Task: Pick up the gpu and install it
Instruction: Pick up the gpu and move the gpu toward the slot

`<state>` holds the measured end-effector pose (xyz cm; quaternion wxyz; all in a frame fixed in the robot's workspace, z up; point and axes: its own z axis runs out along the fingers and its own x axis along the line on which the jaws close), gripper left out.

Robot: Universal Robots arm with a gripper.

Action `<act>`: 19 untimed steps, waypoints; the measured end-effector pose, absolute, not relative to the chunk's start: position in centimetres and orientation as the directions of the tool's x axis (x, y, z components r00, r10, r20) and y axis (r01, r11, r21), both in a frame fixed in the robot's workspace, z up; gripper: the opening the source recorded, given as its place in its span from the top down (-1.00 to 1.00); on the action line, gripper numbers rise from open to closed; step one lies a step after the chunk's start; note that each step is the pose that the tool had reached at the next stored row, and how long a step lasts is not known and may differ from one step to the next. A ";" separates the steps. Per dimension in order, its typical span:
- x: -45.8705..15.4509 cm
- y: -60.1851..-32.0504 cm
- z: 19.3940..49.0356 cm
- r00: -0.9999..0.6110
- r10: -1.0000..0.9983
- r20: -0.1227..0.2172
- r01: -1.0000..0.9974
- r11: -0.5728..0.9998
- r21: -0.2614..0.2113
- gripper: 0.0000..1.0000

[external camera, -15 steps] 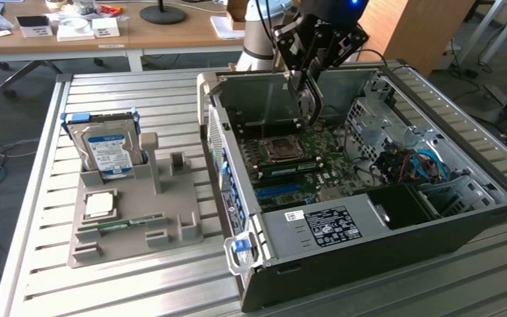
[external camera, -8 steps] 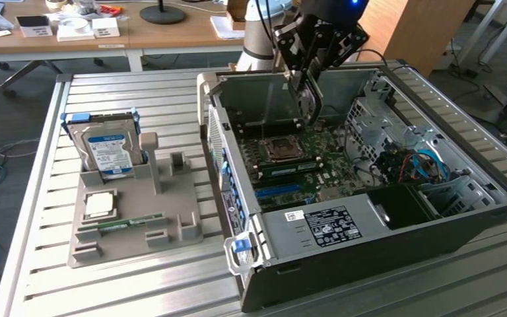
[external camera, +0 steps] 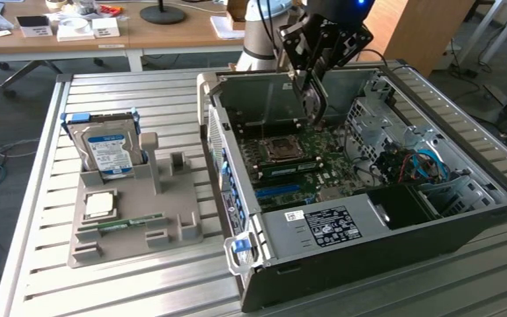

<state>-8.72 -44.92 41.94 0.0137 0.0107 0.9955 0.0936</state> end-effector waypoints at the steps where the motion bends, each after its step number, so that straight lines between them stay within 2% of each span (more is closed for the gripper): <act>1: -8.6 -44.9 41.9 -0.999 0.024 -0.025 0.019 0.982 0.187 0.47; 19: -6.6 -44.9 41.9 -0.999 0.024 -0.025 0.019 0.982 0.187 0.47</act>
